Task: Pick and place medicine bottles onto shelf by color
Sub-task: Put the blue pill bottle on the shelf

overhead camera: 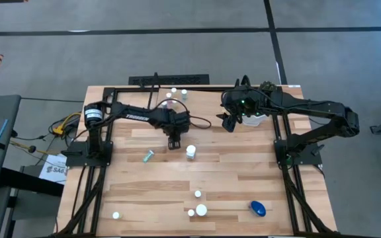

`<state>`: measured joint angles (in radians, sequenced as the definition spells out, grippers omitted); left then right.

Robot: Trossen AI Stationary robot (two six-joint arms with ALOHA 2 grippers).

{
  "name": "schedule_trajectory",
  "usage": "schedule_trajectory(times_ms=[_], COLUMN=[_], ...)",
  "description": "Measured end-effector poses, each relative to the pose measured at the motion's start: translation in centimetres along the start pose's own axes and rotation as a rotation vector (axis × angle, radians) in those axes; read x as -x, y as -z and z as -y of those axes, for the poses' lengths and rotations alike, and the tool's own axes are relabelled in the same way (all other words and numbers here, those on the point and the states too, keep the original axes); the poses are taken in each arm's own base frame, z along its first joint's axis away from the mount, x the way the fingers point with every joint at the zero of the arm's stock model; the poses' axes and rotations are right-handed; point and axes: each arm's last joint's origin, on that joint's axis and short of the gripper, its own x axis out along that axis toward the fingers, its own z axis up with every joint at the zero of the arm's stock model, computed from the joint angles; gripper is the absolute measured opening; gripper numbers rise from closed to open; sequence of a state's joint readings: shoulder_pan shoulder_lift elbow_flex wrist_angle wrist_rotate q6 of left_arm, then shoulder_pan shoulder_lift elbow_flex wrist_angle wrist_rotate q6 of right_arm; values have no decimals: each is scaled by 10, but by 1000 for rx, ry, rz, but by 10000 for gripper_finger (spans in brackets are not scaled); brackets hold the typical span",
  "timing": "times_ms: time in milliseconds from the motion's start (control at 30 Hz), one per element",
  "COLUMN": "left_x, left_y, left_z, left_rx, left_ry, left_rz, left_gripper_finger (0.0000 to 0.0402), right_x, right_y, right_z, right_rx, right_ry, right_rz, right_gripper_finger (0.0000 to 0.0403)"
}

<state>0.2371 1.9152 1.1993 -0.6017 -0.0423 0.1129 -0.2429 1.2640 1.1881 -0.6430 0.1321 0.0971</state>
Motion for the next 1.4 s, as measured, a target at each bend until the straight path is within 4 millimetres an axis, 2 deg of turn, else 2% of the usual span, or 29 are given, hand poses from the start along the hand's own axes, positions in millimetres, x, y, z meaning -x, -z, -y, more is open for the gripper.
schedule_trajectory(times_ms=[433, 700, 900, 1167, 1400], left_x=[0, 2, 3, 15, 15], left_y=[-4, 2, 6, 5, -2], left_z=[20, 36, 44, 42, 39], left_rx=[8, 6, 77, 301, 419], left_ry=[-35, -32, -73, -78, -135], left_rz=[34, -39, -66, -26, 66], left_gripper_finger=[153, 131, 126, 165, 204], right_x=[0, 0, 0, 0, 0], right_y=[0, 0, 0, 0, 0], right_z=[0, 0, 0, 0, 0], right_rx=[0, 0, 0, 0, 0], right_ry=[0, 0, 0, 0, 0], right_rz=[0, 0, 0, 0, 0], right_gripper_finger=[270, 270, 270, 270, 270])
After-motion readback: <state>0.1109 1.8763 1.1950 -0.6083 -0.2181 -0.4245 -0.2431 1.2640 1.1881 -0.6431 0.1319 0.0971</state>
